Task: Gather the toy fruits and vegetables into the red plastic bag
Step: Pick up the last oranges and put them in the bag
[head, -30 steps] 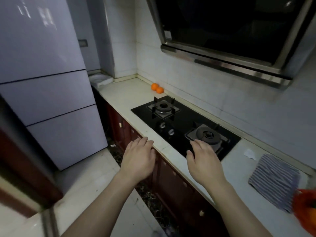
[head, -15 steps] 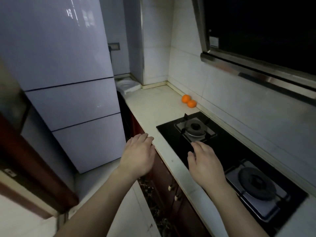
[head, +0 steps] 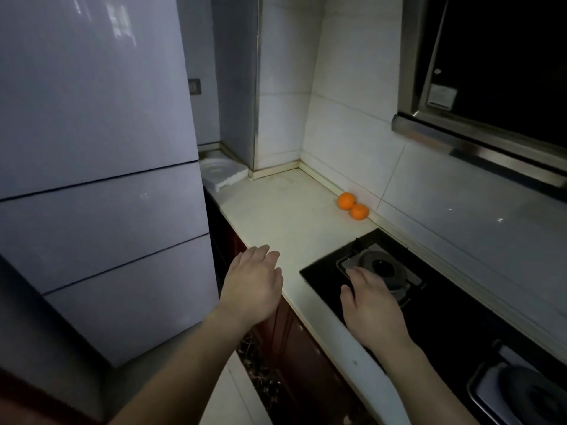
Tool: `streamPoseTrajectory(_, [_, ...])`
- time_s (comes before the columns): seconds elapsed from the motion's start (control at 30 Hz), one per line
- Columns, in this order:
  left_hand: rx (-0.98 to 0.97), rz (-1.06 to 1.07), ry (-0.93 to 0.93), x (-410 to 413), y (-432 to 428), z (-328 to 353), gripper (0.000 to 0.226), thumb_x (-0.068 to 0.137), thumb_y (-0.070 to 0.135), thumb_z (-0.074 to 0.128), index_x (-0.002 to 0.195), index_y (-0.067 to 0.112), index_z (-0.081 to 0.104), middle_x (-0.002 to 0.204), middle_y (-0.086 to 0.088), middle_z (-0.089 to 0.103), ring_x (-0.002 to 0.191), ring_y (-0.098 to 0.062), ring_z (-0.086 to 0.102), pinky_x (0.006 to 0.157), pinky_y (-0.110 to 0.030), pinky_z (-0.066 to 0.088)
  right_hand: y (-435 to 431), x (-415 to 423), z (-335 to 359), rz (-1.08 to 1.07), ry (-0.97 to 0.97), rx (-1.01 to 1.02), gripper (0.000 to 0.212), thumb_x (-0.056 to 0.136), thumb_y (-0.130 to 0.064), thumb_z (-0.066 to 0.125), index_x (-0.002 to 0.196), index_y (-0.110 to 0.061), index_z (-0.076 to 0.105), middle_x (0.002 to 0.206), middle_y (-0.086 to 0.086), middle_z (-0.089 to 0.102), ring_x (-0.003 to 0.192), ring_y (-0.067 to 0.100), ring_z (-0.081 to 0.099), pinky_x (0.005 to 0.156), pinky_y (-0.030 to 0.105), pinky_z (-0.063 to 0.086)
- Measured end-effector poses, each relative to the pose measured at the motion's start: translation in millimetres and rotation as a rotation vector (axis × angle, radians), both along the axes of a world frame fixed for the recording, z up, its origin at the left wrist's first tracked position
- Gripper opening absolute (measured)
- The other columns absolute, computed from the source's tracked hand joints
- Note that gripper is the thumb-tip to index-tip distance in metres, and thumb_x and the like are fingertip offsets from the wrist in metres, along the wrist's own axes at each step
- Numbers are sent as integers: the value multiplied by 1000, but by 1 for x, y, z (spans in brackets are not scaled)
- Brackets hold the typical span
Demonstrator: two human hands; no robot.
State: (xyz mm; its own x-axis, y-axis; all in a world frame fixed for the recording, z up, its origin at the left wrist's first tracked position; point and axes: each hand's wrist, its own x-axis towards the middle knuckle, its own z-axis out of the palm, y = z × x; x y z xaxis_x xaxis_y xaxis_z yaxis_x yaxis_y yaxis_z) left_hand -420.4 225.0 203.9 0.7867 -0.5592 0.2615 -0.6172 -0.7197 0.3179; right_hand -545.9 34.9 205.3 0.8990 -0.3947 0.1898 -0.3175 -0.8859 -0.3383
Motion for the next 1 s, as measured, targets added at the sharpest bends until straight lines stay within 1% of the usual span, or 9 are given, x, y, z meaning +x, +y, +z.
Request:
streamPoseTrajectory(0.13, [-1, -89, -12, 66, 5, 1, 54, 92, 36, 28, 127, 11, 61, 132, -10, 58, 123, -30, 52, 107, -42, 36, 12, 48, -2, -59, 18, -4, 44, 98, -27, 43, 136, -5, 48, 138, 11, 49, 128, 24, 42, 107, 33, 31])
streamPoseTrajectory(0.23, [44, -163, 47, 108, -3, 1, 50, 95, 33, 32, 138, 13, 50, 144, -8, 48, 133, -28, 41, 113, -39, 26, 12, 77, -3, -108, 15, -12, 43, 97, -27, 44, 132, -3, 51, 131, 13, 54, 123, 27, 47, 105, 34, 35])
streamPoseTrajectory(0.37, [75, -253, 29, 158, -29, -1, 56, 92, 35, 30, 140, 13, 48, 145, -9, 46, 133, -28, 41, 113, -40, 25, -1, 111, -5, -161, 25, -25, 42, 98, -26, 43, 132, -2, 51, 133, 13, 53, 125, 28, 45, 107, 33, 31])
streamPoseTrajectory(0.47, [100, -306, 34, 193, -57, -5, 60, 91, 37, 26, 143, 13, 44, 149, -9, 43, 136, -27, 37, 115, -40, 23, -22, 138, -10, -200, 17, -20, 41, 96, -24, 44, 128, -1, 54, 129, 16, 56, 122, 31, 47, 107, 35, 31])
streamPoseTrajectory(0.57, [116, -349, 35, 224, -90, -13, 60, 92, 39, 25, 144, 15, 41, 150, -7, 40, 137, -25, 35, 115, -38, 23, -51, 168, -21, -243, 31, -18, 43, 97, -27, 42, 131, -1, 52, 132, 15, 53, 124, 32, 45, 107, 36, 31])
streamPoseTrajectory(0.63, [124, -381, 36, 245, -115, -20, 54, 96, 37, 29, 144, 16, 40, 151, -6, 39, 137, -24, 35, 114, -37, 24, -75, 190, -32, -264, 38, 2, 44, 97, -27, 44, 133, -2, 50, 134, 15, 52, 126, 31, 43, 107, 37, 32])
streamPoseTrajectory(0.7, [142, -422, 14, 271, -145, -29, 50, 99, 34, 35, 145, 16, 38, 153, -6, 35, 136, -24, 35, 113, -38, 26, -100, 217, -42, -281, 45, 28, 49, 96, -32, 38, 134, -3, 49, 136, 14, 51, 127, 30, 43, 108, 38, 33])
streamPoseTrajectory(0.83, [192, -485, -23, 327, -218, -47, 52, 98, 34, 39, 146, 15, 36, 153, -9, 33, 135, -26, 37, 111, -40, 30, -166, 269, -64, -332, 75, 32, 54, 94, -33, 36, 134, 1, 49, 136, 19, 50, 127, 35, 43, 107, 39, 32])
streamPoseTrajectory(1.0, [241, -548, 12, 381, -315, -76, 56, 98, 36, 39, 149, 14, 29, 154, -11, 30, 135, -28, 35, 110, -41, 31, -251, 317, -86, -393, 162, 33, 50, 97, -28, 46, 138, -1, 42, 140, 18, 45, 128, 35, 39, 106, 38, 31])
